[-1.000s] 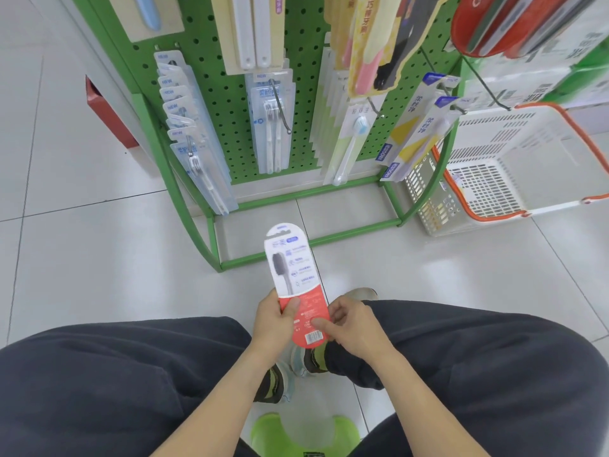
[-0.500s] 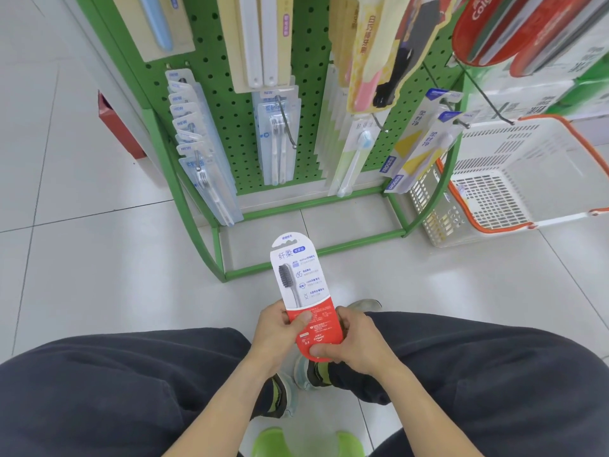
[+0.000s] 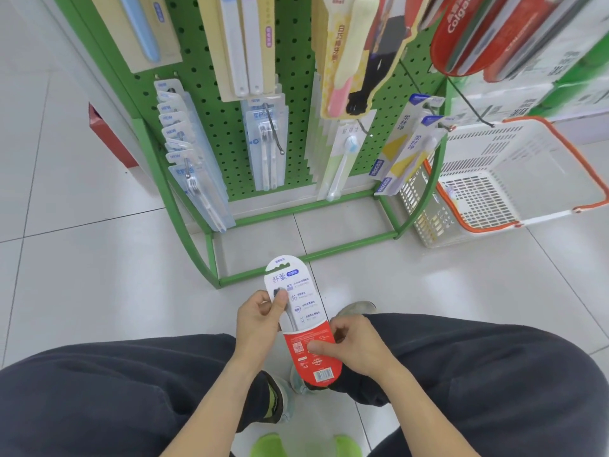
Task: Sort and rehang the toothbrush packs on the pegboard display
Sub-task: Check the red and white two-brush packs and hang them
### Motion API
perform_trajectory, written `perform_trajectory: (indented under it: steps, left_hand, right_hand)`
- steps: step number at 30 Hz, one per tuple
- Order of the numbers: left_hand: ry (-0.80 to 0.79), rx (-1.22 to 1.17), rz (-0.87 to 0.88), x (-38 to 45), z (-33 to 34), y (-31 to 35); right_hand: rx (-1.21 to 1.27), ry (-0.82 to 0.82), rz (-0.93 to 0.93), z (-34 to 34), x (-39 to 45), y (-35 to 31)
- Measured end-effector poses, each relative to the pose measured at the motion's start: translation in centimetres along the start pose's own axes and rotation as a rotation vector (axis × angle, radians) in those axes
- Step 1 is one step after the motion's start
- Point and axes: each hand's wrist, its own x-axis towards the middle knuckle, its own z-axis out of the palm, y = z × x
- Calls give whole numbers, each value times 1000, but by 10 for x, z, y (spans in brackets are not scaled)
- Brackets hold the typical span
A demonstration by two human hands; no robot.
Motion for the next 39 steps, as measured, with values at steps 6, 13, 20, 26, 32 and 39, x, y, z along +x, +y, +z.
perform_trajectory:
  steps: [6, 13, 20, 26, 32, 39]
  left_hand:
    - [-70, 75, 13, -6, 1, 1]
    - [-122, 448, 117, -28, 21, 15]
    - [-181, 605, 183, -42, 44, 34]
    - [-171, 527, 329, -41, 48, 61]
    - [-232, 400, 389, -40, 52, 102]
    - [-183, 261, 438, -40, 68, 160]
  right_hand:
    - [181, 208, -63, 4, 5, -9]
    - [120, 241, -144, 10, 4, -2]
    - [42, 398, -363, 16, -7, -18]
    - [71, 555, -501, 7, -11, -20]
    - [156, 630, -471, -23, -14, -38]
    - [428, 639, -470, -68, -20, -84]
